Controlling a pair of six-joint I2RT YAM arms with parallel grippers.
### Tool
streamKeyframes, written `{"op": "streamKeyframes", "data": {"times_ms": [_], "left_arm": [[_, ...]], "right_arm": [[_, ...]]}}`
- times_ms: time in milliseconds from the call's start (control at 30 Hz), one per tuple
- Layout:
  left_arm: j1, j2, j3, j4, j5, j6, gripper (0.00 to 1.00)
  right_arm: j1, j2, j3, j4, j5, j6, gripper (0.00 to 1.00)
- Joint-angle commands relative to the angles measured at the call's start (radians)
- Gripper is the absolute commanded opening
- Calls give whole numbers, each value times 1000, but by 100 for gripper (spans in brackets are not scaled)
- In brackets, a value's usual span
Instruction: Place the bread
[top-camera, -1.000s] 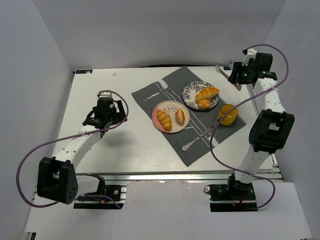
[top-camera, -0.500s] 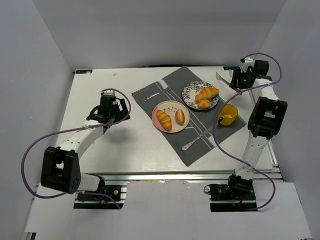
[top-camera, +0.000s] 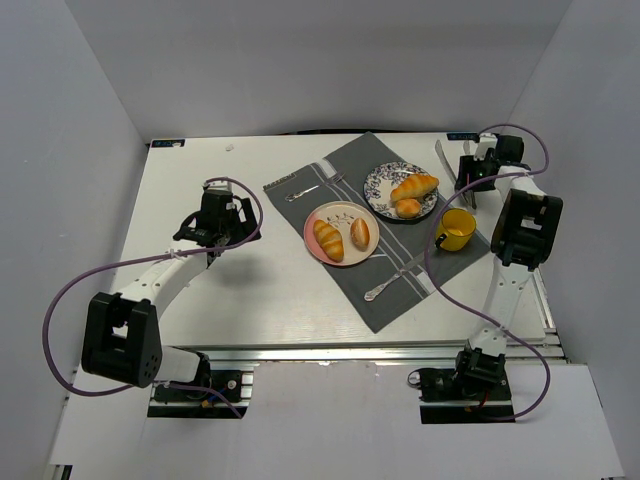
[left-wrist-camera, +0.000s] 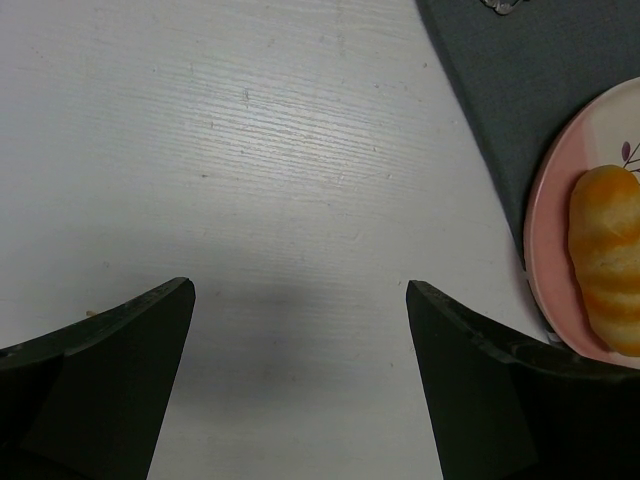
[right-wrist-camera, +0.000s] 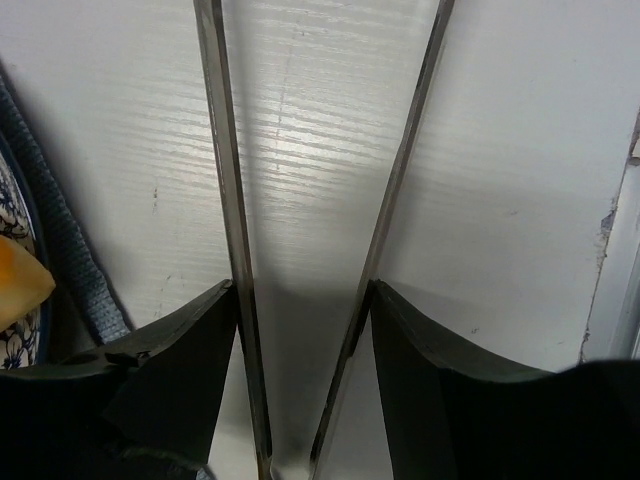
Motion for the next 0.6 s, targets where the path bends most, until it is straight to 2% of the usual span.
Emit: {"op": "streamKeyframes", "data": {"times_ms": [0, 67, 233, 433, 567], "left_arm": [[-3, -21, 0, 0, 1, 9, 98], [-5, -21, -1, -2, -1, 9, 98], [-5, -29, 5, -9, 1, 11, 98], [-5, -78, 3, -19, 2, 3, 98], [-5, -142, -8, -22, -4, -5, 98]], "right_arm": [[-6, -1, 28, 50, 39, -12, 62], [-6, -10, 18, 50, 45, -9, 66], [-4, -111, -9, 73, 73, 4, 89], [31, -334, 10, 43, 126, 111, 89], [134, -559, -158, 58, 273, 227, 89]]}}
